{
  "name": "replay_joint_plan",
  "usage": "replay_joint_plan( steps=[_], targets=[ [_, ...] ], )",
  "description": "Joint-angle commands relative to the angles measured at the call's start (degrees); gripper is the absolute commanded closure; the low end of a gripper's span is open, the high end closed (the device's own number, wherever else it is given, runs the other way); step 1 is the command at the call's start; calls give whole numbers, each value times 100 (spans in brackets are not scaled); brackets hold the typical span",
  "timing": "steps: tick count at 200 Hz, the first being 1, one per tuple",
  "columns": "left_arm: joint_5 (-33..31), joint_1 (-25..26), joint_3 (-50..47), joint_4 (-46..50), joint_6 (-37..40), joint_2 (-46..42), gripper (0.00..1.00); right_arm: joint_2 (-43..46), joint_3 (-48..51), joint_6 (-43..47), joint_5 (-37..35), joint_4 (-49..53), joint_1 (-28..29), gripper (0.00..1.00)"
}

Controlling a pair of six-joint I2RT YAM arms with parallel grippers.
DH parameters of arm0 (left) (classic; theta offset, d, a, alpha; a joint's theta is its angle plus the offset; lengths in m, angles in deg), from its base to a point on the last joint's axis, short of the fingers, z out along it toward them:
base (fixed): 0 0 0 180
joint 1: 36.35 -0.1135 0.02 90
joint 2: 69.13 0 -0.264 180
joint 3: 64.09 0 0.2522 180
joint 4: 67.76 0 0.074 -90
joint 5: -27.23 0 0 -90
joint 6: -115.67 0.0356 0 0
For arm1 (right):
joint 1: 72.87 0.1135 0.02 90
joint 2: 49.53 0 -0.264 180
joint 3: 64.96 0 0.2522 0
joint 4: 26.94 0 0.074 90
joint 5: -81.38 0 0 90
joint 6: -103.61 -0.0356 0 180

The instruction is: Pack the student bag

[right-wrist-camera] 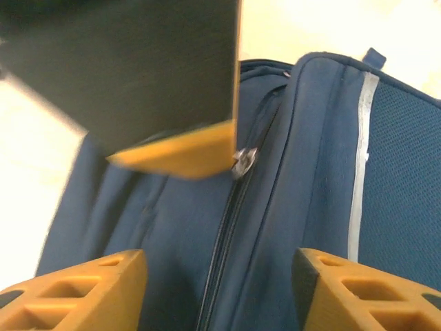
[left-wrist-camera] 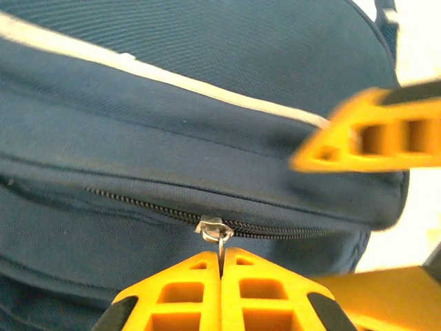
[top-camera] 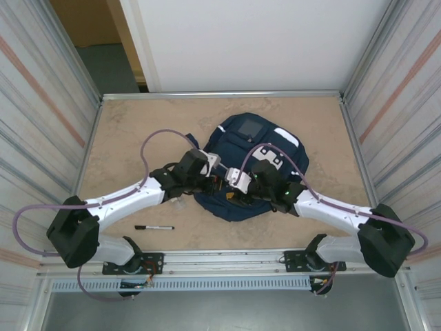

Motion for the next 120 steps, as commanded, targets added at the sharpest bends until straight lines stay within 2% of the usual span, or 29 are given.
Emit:
replay_joint_plan(
  steps=[1,18,32,41,61,85,98,110,115,120],
  targets=[
    [255,189,182,-296,-200,-151,100,-126,-141,381,-438,129,26,67],
    [-23,182,68,-277,-116,-428,100,25,-402,800,-455,1099,72,100],
    [-707,123,50,197,0,-642,100,395,-409,1007,-492,1514,96,100],
    [-914,-62,41,512,-18,-705,100,676,-346,1201,-345,1701,96,100],
    [-757,-726,-162,689,149,-681,100,1062,-236,1594,-141,1882,54,100],
    [-698,-1482,-330,529,575,-465,100,866,-302,1728,-485,1917,116,100],
    [-1152,-1626,-192,550,709,-216,100,690,-314,1779,-669,1933,158,100],
    [-821,-1570,23,487,829,-11,100,635,-378,1731,-496,1946,162,100],
    [-621,-1482,85,403,801,33,100,651,-400,1681,-352,1942,172,92],
    [-419,-1378,98,277,795,52,100,690,-411,1600,-210,1911,168,80]
  ],
)
